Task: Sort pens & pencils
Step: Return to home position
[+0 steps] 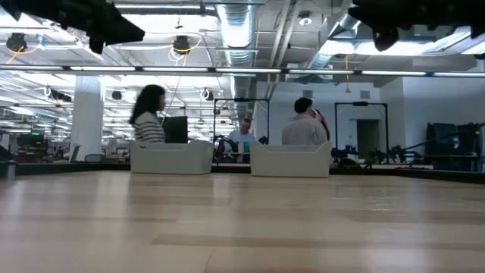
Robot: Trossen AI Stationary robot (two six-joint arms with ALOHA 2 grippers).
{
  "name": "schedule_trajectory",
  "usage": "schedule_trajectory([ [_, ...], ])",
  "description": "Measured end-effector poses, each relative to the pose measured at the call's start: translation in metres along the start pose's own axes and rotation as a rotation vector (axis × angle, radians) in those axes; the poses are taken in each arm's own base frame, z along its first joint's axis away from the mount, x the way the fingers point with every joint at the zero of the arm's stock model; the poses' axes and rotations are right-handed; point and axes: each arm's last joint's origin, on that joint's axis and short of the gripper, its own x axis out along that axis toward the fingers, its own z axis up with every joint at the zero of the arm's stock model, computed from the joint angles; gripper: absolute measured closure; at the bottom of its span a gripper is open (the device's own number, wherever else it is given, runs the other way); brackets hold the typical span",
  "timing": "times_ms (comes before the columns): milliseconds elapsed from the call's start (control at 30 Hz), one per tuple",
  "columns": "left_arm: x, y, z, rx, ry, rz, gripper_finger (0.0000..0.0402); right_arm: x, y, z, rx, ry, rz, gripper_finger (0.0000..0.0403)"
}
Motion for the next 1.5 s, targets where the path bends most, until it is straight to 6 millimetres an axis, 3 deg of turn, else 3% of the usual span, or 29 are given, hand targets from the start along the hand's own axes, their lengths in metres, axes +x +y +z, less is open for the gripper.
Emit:
schedule_trajectory([
  [667,-0.016,0.003,-0.088,-0.159,-0.044,0.013,0.0323,-0.029,-0.002,-0.066,0.051,-0.182,0.021,0.0269],
  [933,-0.011,0.006,-0.118,-0.221,0.008,0.051,0.0323,-0.030,-0.002,-0.070,0.069,-0.183,0.022,0.0269],
  [1500,-0.009,0.008,-0.122,-0.203,0.025,0.111,0.0323,-0.029,-0.005,-0.096,0.388,0.088,-0.035,0.0269],
])
